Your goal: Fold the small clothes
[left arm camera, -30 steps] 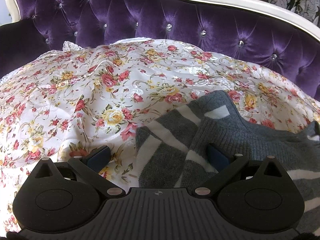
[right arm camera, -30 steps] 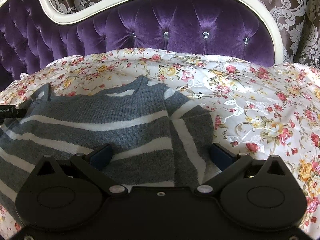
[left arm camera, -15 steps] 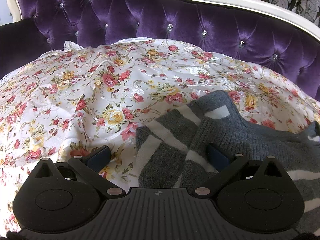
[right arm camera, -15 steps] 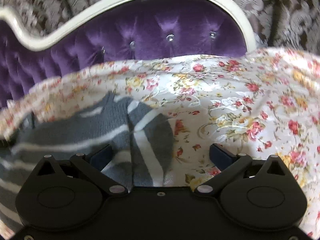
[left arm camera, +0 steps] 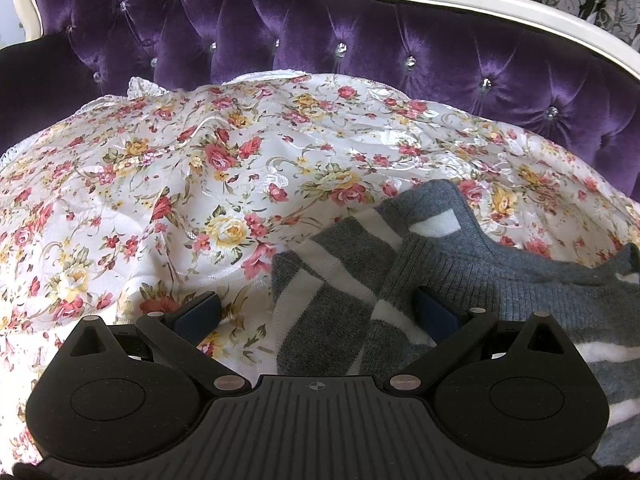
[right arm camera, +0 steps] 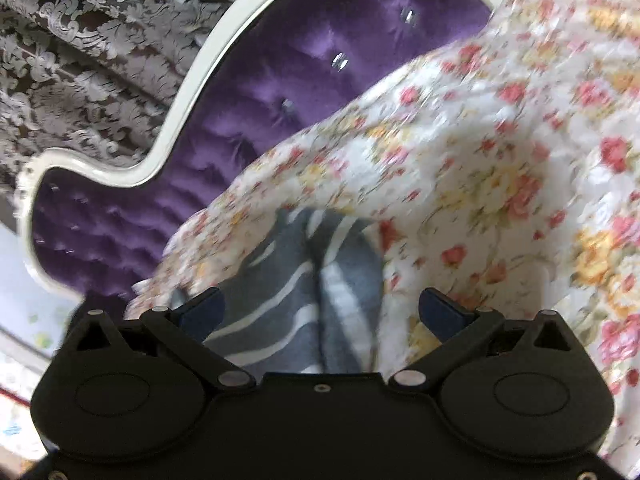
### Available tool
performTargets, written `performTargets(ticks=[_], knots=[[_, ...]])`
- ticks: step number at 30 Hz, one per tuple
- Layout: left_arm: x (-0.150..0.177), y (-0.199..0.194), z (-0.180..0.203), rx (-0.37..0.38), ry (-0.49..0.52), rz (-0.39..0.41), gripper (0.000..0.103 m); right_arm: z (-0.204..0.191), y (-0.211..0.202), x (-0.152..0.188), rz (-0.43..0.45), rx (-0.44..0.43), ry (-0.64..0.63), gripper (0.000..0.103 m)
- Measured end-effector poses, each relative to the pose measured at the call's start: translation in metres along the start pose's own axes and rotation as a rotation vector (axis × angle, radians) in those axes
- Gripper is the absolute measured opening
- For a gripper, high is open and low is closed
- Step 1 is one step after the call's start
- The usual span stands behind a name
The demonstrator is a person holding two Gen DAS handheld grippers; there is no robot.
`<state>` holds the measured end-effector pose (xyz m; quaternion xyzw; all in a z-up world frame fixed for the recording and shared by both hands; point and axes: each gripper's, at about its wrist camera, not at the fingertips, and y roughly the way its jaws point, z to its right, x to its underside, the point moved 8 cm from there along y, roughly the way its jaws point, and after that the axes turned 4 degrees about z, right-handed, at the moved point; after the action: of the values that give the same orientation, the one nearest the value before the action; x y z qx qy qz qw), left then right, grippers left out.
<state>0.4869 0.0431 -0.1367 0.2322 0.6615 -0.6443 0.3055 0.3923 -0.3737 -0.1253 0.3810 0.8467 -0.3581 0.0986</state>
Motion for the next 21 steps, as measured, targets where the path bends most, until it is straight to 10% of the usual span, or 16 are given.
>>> performTargets(ticks=[10, 21], knots=[[0.0, 0.002, 0.001, -0.01, -0.005, -0.013, 0.103, 0.001, 0.01, 0.023, -0.199, -0.149, 0.106, 0.103], [-0.003, 0.001, -0.001, 0.019, -0.046, -0.037, 0.103, -0.02, 0.031, 0.027, -0.17, -0.247, 0.064, 0.103]])
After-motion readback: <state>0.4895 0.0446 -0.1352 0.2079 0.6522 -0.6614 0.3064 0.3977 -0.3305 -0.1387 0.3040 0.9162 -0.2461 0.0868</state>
